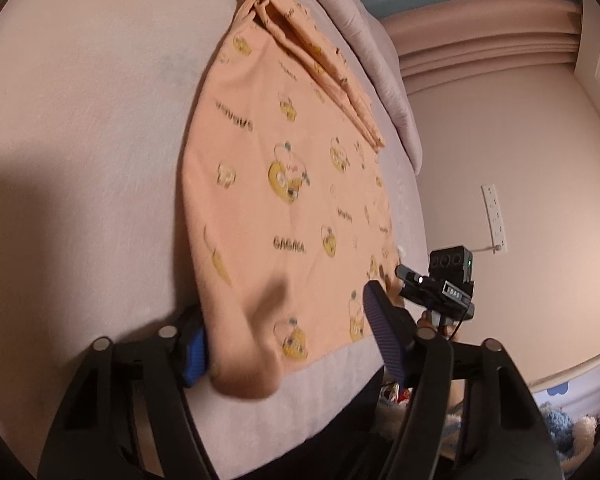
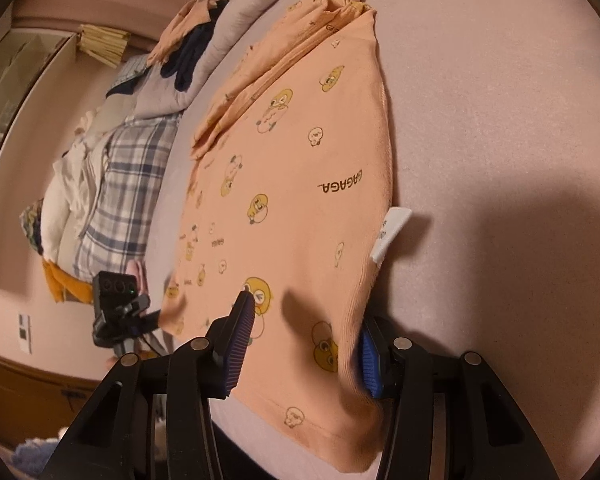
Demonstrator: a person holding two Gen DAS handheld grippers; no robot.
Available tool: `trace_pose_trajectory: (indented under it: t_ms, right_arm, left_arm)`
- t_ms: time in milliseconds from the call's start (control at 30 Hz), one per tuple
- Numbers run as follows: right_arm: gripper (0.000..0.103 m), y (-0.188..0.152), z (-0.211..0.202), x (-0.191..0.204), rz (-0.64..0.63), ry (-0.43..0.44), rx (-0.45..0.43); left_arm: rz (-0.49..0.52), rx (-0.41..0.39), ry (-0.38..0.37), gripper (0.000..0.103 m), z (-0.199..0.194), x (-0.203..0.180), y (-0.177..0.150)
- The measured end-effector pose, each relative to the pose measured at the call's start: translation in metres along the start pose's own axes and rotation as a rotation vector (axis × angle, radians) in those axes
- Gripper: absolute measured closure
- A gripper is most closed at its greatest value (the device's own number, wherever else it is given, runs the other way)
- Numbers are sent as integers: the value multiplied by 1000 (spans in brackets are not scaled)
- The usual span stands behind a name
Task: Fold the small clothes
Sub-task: 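Lower both grippers to the shirt hem and close them on it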
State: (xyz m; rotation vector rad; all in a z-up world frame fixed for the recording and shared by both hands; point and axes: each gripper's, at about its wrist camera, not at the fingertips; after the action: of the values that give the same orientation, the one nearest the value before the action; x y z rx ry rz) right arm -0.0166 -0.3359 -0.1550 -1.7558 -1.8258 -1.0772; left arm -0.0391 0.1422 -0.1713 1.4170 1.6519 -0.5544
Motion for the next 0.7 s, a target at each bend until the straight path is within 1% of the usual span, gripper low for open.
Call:
trace_pose_trajectory:
  t_ms: [33, 133, 167, 200, 267, 300, 333, 367, 400, 433, 467, 500, 600, 633, 700]
  right_arm:
    - [53, -1, -1, 1, -9, -4, 9]
    - [53, -5, -2, 2, -21, -10, 13]
    - [55, -5, -1, 2, -21, -16, 11]
    - [59, -6, -1, 3, -26, -31, 16]
    - [64, -8, 0, 6, -37, -43, 31]
    - [69, -9, -1, 7, -41, -48, 37]
    - [72, -11, -1, 7, -46, -59, 39]
    - [78, -13, -2, 6, -46, -67, 37]
    - [85, -13, -1, 5, -42, -72, 31]
    - [88, -14, 0, 2, -34, -78, 24]
    - [94, -14, 1, 0, -21, -80, 18]
    - [95, -14, 1, 0, -16, -77, 14]
    - [96, -15, 1, 6, -52, -95, 8]
    - [96, -15, 1, 7, -52, -88, 6]
    - [97, -15, 1, 10, -40, -45, -8]
  left_arm:
    - [-3, 3, -1, 41, -2, 2, -2]
    - [-28, -9, -4, 52, -5, 9, -4]
    - [-38, -9, 1, 57, -6, 11, -4]
    - [-40, -6, 6, 63, -6, 12, -3]
    - [-35, 9, 26, 68, -7, 11, -5]
    - [-26, 16, 35, 70, -8, 10, -7]
    - [-22, 17, 39, 72, -9, 11, -8]
    - [-24, 9, 42, 76, -10, 13, -9]
    - [-32, 2, 40, 81, -8, 14, -7]
    - [-44, -6, 38, 85, -8, 18, -7]
    - [-62, -14, 40, 93, -8, 23, -7]
    - [-69, -16, 41, 96, -7, 24, -7]
    - [-33, -16, 61, 96, -8, 20, -9]
    - [-30, -17, 70, 96, -8, 20, -8]
    - [-30, -24, 79, 96, -8, 18, -6]
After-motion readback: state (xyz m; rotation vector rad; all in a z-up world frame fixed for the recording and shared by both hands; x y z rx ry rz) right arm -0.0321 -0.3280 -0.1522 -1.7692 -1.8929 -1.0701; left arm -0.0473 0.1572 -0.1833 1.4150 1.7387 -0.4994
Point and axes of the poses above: each gripper's, at about its wrist camera, not at the fingertips, and z roughly the way its jaws point, x to its left, y to its top
